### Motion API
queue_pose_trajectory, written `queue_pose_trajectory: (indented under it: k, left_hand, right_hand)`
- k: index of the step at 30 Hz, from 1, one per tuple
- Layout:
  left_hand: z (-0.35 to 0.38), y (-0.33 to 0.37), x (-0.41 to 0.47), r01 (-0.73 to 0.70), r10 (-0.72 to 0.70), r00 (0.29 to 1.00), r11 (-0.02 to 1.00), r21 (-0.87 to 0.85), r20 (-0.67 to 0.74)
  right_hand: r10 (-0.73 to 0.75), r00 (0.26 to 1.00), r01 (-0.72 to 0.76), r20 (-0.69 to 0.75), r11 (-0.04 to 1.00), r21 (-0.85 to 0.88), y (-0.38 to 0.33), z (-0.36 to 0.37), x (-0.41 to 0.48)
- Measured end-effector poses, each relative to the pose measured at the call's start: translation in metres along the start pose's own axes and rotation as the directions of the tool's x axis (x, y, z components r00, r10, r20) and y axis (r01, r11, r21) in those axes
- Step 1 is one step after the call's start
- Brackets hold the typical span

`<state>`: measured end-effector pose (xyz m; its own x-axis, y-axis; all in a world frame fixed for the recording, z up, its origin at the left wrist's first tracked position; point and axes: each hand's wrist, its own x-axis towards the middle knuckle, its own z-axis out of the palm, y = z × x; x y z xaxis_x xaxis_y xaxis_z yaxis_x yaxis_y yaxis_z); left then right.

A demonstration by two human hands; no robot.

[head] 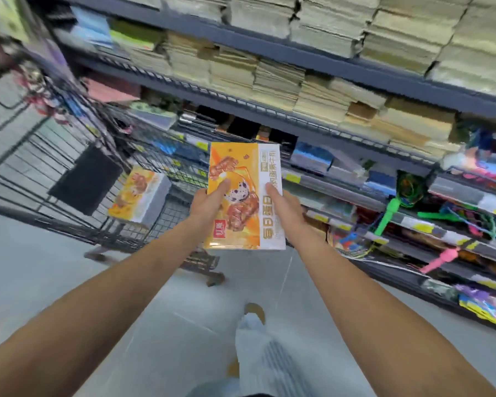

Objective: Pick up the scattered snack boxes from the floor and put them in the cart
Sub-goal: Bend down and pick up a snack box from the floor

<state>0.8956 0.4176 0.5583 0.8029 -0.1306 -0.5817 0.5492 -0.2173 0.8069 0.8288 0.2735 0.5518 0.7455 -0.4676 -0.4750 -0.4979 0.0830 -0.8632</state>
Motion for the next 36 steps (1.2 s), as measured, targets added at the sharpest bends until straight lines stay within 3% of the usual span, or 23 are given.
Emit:
queue_pose_trajectory:
  k: [6, 14, 17, 26, 36]
  left_hand:
    - [-0.068, 0.015, 0.059, 0.023, -0.035, 0.984, 0.997, -0.068, -0.177]
    - [-0.149, 0.011, 0.123, 0.120, -0.143, 0.957, 0.987, -0.105, -0.254]
    - [-0.186, 0.006, 0.157, 0.170, -0.197, 0.955, 0.976, -0.135, -0.222]
    - [-0.297, -0.004, 0.273, 0.267, -0.246, 0.959, 0.951, 0.157, -0.143]
    - [-0.358, -0.032, 0.401, 0.250, -0.259, 0.966, 0.937, 0.245, 0.004]
  right_hand:
    - [-0.006, 0.984, 0.017, 0.179, 0.998, -0.058, -0.030, 0.081, 0.053]
    - [0.075, 0.957, -0.034, 0.280, 0.988, -0.148, -0.031, 0.181, 0.105]
    - [0.115, 0.954, -0.063, 0.278, 0.980, -0.191, -0.023, 0.227, 0.123]
    - [0.305, 0.939, -0.282, 0.156, 0.947, -0.152, -0.005, 0.370, 0.177]
    - [0.409, 0.909, -0.409, 0.081, 0.912, -0.013, 0.036, 0.473, 0.247]
